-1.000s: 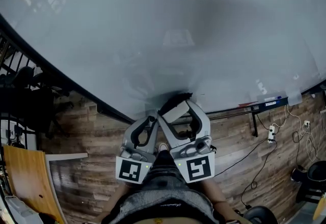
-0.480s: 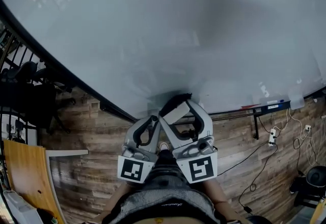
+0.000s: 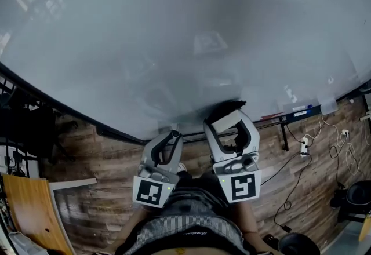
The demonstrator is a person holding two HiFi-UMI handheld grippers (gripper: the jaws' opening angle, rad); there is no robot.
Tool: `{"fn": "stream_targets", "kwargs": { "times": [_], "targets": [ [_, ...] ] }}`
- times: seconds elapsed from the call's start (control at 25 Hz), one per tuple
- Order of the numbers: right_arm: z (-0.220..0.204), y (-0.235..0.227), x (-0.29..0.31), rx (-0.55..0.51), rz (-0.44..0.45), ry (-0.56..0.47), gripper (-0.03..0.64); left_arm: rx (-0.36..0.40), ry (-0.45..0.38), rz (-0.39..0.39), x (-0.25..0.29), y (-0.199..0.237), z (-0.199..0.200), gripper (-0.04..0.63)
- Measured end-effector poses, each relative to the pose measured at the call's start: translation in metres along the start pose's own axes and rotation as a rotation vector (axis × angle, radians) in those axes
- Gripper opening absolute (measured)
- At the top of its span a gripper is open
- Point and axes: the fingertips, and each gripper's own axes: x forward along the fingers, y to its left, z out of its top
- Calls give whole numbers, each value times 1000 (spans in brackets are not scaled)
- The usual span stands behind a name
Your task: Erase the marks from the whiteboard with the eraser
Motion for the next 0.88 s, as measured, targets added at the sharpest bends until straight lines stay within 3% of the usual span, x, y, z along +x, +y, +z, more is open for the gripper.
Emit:
{"fn": "stream_targets", "kwargs": {
  "times": [0.16,0.36,0.88],
  "targets": [
    [-2,-21,-6,9,-52,10,261,1,-4,-24,6,-6,1,71],
    [7,-11,0,32,-69,-23,261,-4,-2,-11,2,-1,0,71],
    [21,81,27,64,137,-81,261,3,2,71,-28,27,-5,71]
  ]
}}
